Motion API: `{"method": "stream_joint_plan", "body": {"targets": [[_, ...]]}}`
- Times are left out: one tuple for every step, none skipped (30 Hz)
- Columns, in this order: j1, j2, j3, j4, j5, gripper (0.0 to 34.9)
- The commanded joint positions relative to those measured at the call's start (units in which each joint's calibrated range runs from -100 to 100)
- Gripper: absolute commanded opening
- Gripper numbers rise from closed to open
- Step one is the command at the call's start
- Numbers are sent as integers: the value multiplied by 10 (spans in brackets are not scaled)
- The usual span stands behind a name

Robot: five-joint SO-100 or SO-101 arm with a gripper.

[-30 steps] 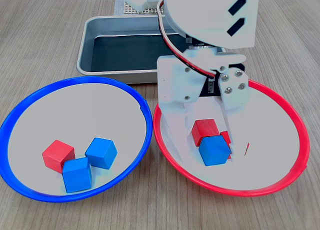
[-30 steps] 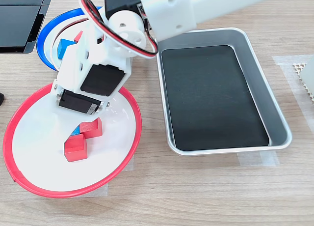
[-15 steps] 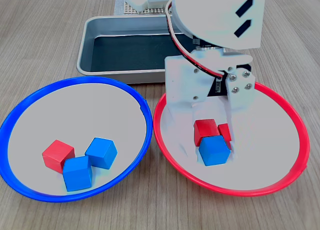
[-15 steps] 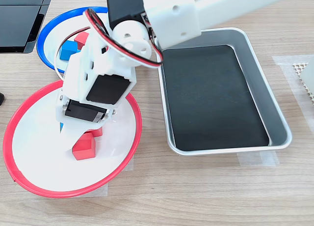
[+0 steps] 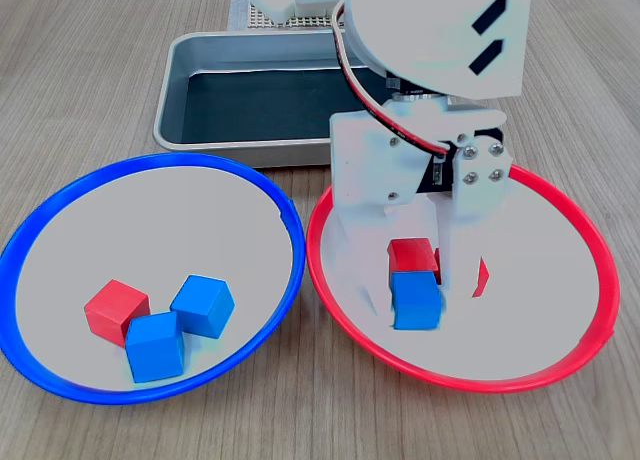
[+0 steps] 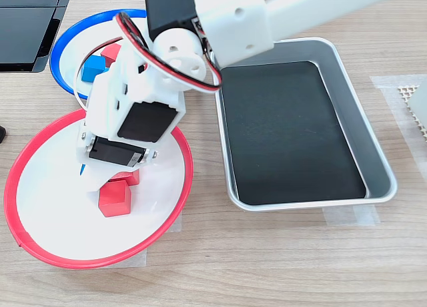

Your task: Relocate any misplaced blocks to their matching dishes.

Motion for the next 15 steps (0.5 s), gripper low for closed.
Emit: {"method": "stream_joint_plan", "body": {"targets": [[-4, -34, -6, 6, -5, 4], [-4, -36, -6, 6, -8, 4], [-4, -40, -6, 6, -10, 4], [-4, -43, -6, 6, -13, 4], [-5, -47, -5, 6, -16, 4], [-5, -52, -4, 6, -18, 4], [-5, -59, -2, 8, -22, 4], [-6, -67, -2, 11, -26, 4], [-7, -81, -1, 21, -33, 4], [-7, -87, -1, 25, -35, 4], [-7, -98, 0, 32, -38, 4], [-7, -103, 1, 37, -39, 4], [-6, -112, 3, 42, -40, 4], [-4, -122, 6, 50, -41, 4], [-1, -135, 10, 57, -41, 4]]}}
